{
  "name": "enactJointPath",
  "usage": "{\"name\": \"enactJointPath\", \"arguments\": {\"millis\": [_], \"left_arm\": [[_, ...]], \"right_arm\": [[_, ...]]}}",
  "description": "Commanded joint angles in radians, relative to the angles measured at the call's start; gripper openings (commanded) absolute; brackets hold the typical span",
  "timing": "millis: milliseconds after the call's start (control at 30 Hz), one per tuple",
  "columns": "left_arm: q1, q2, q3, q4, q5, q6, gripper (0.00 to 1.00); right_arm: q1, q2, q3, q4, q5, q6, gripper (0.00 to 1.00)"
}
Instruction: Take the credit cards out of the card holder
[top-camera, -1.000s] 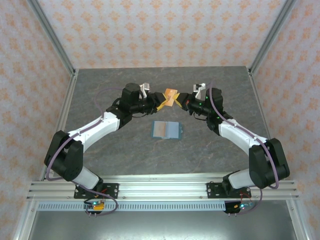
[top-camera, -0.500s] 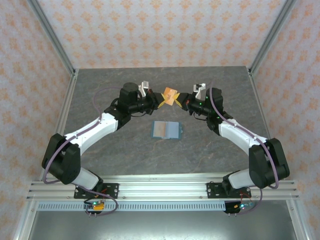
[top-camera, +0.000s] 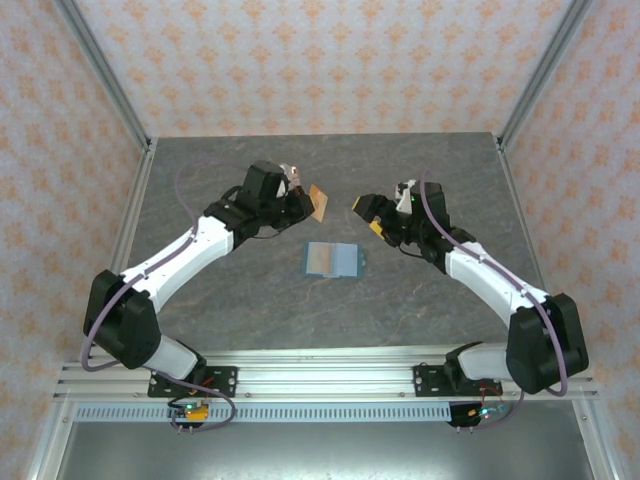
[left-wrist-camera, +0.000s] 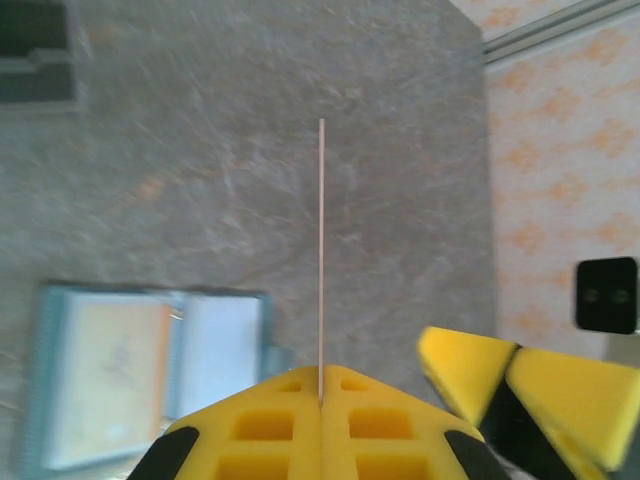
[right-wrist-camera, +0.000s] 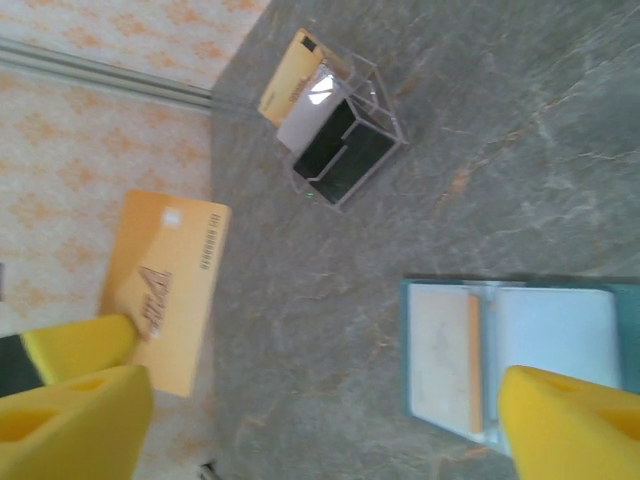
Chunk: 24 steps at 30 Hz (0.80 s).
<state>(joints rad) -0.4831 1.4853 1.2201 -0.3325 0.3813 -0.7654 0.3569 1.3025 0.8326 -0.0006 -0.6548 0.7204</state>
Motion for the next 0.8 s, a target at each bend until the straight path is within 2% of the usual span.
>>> {"name": "enactJointPath", "arguments": {"millis": [0,33,167,267,400,767], "left_arm": [[0.025,0.003,0.070,-0.156,-0.146,0.272,0.00],[0.037,0.011,0.077,-0.156,-0.168,0.320,0.00],[0.092,0.065,0.136,-0.154,-0.219,0.513,0.00],[0.135,0.125,0.194,-0.141,-0.220,0.671,0.00],[0.195,0.258,0.368,-0.229,-0.095,0.882,0.00],[0.274,0.506,0.666,-0.359,0.036,1.299,0.00]], "right_arm": [[-0.002,-0.023,0.023,-0.070,0.058,-0.078,0.97],[-0.001,-0.021,0.020,-0.070,0.059,-0.079,1.00],[-0.001,-0.011,0.025,-0.076,0.061,-0.083,0.99],[-0.002,-0.001,0.027,-0.084,0.064,-0.085,0.99],[-0.001,0.012,0.030,-0.102,0.081,-0.083,0.99],[-0.001,0.071,0.074,-0.112,0.069,-0.078,0.99]]}}
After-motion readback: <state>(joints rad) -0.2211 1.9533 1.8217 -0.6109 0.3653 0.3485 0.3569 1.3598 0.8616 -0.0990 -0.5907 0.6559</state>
